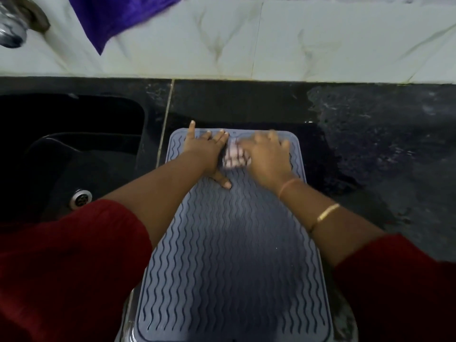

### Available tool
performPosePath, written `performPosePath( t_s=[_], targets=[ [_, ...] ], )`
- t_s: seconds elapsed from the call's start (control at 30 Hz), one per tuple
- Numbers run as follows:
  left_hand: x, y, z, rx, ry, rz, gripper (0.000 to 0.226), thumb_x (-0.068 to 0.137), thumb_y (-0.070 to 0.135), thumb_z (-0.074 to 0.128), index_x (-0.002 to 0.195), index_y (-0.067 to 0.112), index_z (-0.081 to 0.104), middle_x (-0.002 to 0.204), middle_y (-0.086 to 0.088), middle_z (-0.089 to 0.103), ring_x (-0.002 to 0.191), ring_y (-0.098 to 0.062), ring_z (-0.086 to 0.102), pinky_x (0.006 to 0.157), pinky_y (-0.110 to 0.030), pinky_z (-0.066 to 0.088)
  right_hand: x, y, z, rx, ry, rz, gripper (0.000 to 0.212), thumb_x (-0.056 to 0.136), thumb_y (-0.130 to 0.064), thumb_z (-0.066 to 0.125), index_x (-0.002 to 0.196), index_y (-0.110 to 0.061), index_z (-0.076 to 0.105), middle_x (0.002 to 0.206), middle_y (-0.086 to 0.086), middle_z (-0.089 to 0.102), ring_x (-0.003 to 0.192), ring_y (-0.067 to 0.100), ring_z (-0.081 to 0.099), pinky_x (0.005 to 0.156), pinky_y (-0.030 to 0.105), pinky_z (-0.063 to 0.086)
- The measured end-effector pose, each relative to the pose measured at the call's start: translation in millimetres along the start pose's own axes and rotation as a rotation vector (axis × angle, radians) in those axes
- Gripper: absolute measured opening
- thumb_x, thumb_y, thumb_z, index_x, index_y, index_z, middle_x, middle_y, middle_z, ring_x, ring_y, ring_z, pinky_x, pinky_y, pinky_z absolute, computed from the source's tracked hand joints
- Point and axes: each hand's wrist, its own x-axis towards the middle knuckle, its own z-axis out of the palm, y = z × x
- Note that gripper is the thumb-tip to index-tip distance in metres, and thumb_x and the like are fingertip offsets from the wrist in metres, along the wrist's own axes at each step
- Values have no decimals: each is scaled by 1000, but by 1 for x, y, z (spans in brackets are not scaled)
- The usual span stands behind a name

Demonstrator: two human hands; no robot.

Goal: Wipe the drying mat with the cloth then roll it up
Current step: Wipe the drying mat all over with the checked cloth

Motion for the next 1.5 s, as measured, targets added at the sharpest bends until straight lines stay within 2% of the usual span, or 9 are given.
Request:
performPosePath(
  t_s=[0.2, 0.43, 0.6, 0.7, 0.8, 1.1, 1.3, 1.37, 1.5],
  targets=[
    [7, -2, -1, 9, 3, 12, 134, 49, 88, 52, 150, 25, -9, 160, 0, -1, 146, -23, 3, 107, -59, -18, 42, 0, 2, -14, -135, 68, 44, 84, -16, 56, 125, -30, 51, 120, 8, 51, 117, 34, 41, 90, 53, 35],
    [5, -5, 2, 36, 54, 3, 126, 61, 80, 55, 149, 20, -12, 159, 1, -5, 146, -22, 4, 108, -61, -14, -69, -9, 3, 56, -82, -38, 47, 78, -14, 58, 119, -35, 56, 114, 0, 54, 114, 28, 39, 86, 41, 28],
    [7, -6, 4, 9, 54, 9, 127, 58, 84, 52, 149, 22, -13, 159, 2, -5, 147, -21, 3, 110, -63, -12, -25, 0, -20, 205, -200, 7, 18, 77, -16, 61, 87, -30, 62, 96, 2, 61, 105, 32, 53, 91, 48, 43],
    [10, -9, 4, -37, 54, 18, 133, 49, 90, 47, 149, 25, -11, 159, 4, -4, 147, -21, 3, 107, -62, -15, 22, 1, -24, 98, -148, 86, 34, 83, -18, 57, 115, -29, 58, 116, 8, 57, 117, 34, 45, 96, 57, 39],
    [14, -12, 7, -50, 70, 19, 132, 48, 91, 46, 149, 26, -9, 159, 5, -2, 146, -20, 4, 106, -62, -16, 24, -6, -15, 103, -204, 135, 36, 82, -13, 57, 115, -25, 59, 122, 8, 55, 123, 34, 42, 99, 62, 35],
    [2, -12, 4, -17, 110, 21, 128, 53, 92, 40, 150, 23, -7, 160, 0, 2, 146, -23, 7, 107, -63, -16, -75, -9, -36, 293, -571, -7, 16, 72, -1, 64, 87, -1, 68, 90, 18, 68, 85, 32, 62, 76, 43, 53],
    [-20, 9, 32, -317, 158, -70, 89, 82, 66, 48, 148, 37, -5, 159, -5, -9, 146, -30, -4, 105, -68, -11, -50, -17, -37, 362, -247, 148, 9, 81, -8, 61, 90, -7, 63, 93, 16, 66, 86, 31, 63, 77, 43, 54],
    [-28, 20, 45, -569, 91, -159, 75, 91, 50, 45, 146, 43, -4, 158, -1, -17, 144, -30, -16, 101, -71, -13, -56, -25, -24, 216, -259, 155, 24, 79, -10, 62, 103, -13, 63, 105, 13, 63, 104, 33, 57, 89, 48, 49],
    [-32, 28, 52, -625, 95, -212, 66, 93, 60, 31, 146, 43, -5, 157, 2, -21, 142, -29, -23, 97, -72, -17, -104, -36, -18, 169, -288, 125, 30, 77, -7, 58, 105, -16, 64, 108, 12, 58, 110, 35, 51, 94, 52, 44]
  ],
)
